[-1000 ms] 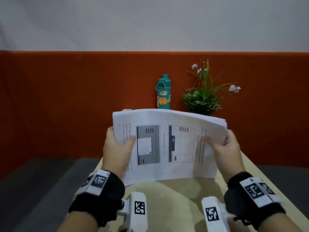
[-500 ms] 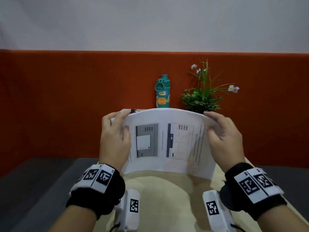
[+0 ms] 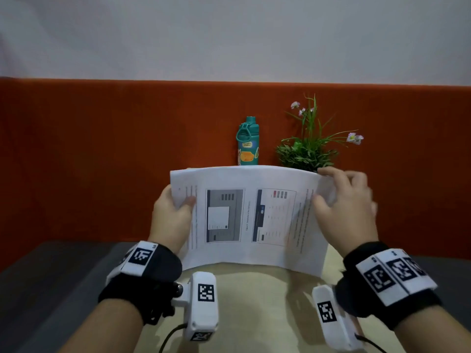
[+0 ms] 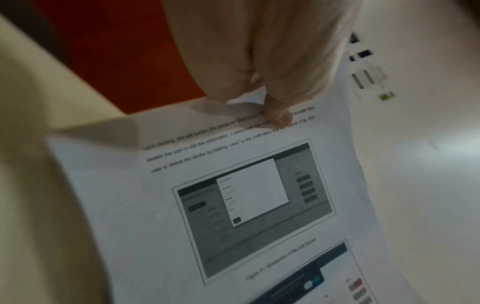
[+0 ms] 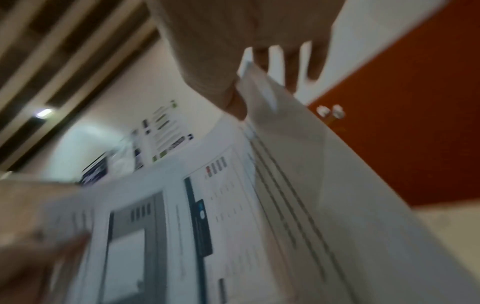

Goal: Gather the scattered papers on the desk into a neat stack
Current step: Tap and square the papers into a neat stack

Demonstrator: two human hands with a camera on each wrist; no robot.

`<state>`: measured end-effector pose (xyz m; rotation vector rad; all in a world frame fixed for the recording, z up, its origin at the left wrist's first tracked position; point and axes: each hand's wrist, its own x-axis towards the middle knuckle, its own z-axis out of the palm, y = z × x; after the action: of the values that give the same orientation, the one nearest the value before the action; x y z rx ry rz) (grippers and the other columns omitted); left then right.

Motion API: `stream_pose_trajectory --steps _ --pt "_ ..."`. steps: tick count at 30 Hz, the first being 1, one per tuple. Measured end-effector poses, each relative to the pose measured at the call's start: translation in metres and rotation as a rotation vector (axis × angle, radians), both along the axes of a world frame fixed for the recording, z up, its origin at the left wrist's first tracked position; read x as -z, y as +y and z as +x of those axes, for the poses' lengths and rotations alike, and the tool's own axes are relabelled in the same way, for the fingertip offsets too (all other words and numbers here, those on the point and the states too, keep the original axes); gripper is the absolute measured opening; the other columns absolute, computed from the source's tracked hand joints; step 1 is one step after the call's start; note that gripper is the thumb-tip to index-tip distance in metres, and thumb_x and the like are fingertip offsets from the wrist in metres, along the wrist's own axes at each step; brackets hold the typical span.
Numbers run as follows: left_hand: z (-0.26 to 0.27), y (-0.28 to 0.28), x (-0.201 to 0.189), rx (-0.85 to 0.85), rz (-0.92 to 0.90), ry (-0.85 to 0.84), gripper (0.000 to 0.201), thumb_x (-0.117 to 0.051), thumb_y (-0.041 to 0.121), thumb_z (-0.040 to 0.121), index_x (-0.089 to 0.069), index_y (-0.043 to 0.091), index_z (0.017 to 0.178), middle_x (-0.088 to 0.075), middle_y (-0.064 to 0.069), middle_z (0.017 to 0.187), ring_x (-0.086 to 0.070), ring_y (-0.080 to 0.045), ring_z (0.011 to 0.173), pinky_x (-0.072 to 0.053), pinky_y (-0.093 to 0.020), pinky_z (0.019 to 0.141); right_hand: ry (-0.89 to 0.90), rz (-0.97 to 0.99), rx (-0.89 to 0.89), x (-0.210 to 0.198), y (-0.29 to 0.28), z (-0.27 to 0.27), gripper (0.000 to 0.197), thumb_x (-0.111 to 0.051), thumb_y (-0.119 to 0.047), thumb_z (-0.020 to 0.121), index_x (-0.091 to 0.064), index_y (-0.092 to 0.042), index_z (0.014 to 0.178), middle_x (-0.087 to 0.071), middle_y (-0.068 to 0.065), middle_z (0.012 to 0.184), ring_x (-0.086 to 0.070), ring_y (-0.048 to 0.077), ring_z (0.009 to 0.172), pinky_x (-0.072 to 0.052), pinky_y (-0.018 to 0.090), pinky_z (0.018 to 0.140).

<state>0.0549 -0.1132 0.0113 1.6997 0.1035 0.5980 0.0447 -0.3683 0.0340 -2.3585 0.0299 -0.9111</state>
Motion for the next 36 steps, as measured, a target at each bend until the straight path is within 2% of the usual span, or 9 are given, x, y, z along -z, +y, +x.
stream_pose_trajectory --steps 3,6,8,11,15,18,21,24,36 --pt "-0.005 -0.006 -0.031 -0.016 0.307 -0.267 0.014 -0.054 0.004 0.093 -0.062 0.012 0.1 -0.07 -0.006 0.098 -0.066 -0.025 0.094 -0.055 -0.029 0.083 -0.072 -0.315 0.066 -0.02 0.013 -0.007 0.069 -0.063 -0.043 0.085 -0.034 -0.03 0.147 -0.04 0.003 0.144 -0.034 0.025 0.135 -0.019 0.044 0.112" --pt "-0.017 -0.027 -0.076 -0.031 0.644 -0.507 0.014 -0.05 -0.001 0.092 -0.063 0.002 0.092 -0.062 -0.002 0.082 -0.058 -0.02 0.078 -0.041 -0.008 0.062 -0.039 -0.247 -0.185 -0.035 0.021 -0.006 0.057 -0.059 -0.044 0.091 -0.039 -0.031 0.142 -0.055 -0.006 0.13 -0.049 0.02 0.123 -0.032 0.043 0.109" --pt "-0.023 -0.039 -0.099 0.004 0.769 -0.619 0.014 -0.049 -0.002 0.087 -0.062 0.002 0.089 -0.057 0.001 0.08 -0.058 -0.024 0.078 -0.042 -0.022 0.068 -0.023 -0.085 -0.37 -0.04 0.022 -0.005 0.032 -0.058 -0.036 0.094 -0.053 -0.024 0.123 -0.063 -0.005 0.112 -0.06 0.021 0.101 -0.051 0.047 0.088" --pt "-0.024 -0.05 -0.114 -0.065 0.886 -0.648 0.024 -0.053 0.002 0.082 -0.064 0.011 0.101 -0.059 0.003 0.092 -0.058 -0.027 0.093 -0.031 -0.033 0.08 -0.037 0.19 -0.477 -0.038 0.02 -0.004 0.008 -0.058 -0.022 0.096 -0.06 -0.019 0.103 -0.067 -0.003 0.095 -0.064 0.013 0.083 -0.055 0.028 0.067" --pt "-0.027 -0.043 -0.095 -0.382 0.667 -0.319 0.085 -0.073 0.04 0.077 -0.027 0.027 0.146 -0.036 -0.005 0.145 -0.033 -0.024 0.134 -0.024 -0.042 0.108 -0.07 0.503 -0.455 -0.02 0.014 -0.004 0.012 -0.056 -0.017 0.097 -0.058 -0.029 0.094 -0.069 -0.009 0.095 -0.066 0.009 0.084 -0.053 0.027 0.067" --pt "-0.025 -0.033 -0.059 -0.243 0.241 -0.039 0.108 -0.076 0.046 0.072 -0.008 0.021 0.152 -0.023 -0.009 0.154 -0.027 -0.028 0.141 -0.023 -0.047 0.116 -0.115 0.632 -0.423 -0.006 0.012 -0.01 0.014 -0.056 -0.016 0.096 -0.056 -0.029 0.09 -0.069 -0.008 0.098 -0.066 0.008 0.086 -0.053 0.024 0.068" --pt "-0.019 -0.033 -0.029 0.094 -0.009 0.039 0.07 -0.072 0.03 0.083 -0.036 0.019 0.142 -0.048 -0.007 0.14 -0.053 -0.02 0.122 -0.043 -0.039 0.105 -0.067 0.719 -0.434 0.008 0.02 -0.017 0.011 -0.056 -0.017 0.096 -0.055 -0.027 0.091 -0.069 -0.005 0.097 -0.067 0.011 0.089 -0.053 0.027 0.068" --pt "-0.021 -0.038 -0.021 0.11 -0.014 0.02 0.024 -0.06 0.013 0.091 -0.058 0.021 0.114 -0.067 -0.004 0.117 -0.065 -0.023 0.107 -0.053 -0.043 0.096 -0.009 0.772 -0.431 0.016 0.025 -0.021 0.009 -0.059 -0.016 0.094 -0.056 -0.024 0.093 -0.069 -0.005 0.096 -0.067 0.012 0.086 -0.049 0.02 0.06" --pt "-0.022 -0.048 -0.038 -0.16 0.049 -0.183 0.022 -0.049 0.001 0.086 -0.054 0.012 0.105 -0.064 -0.001 0.1 -0.062 -0.018 0.084 -0.05 -0.015 0.065 -0.135 0.75 -0.427 -0.009 0.035 -0.023 0.023 -0.043 -0.004 0.093 -0.046 -0.021 0.108 -0.059 -0.01 0.095 -0.057 0.003 0.083 -0.044 0.017 0.059"
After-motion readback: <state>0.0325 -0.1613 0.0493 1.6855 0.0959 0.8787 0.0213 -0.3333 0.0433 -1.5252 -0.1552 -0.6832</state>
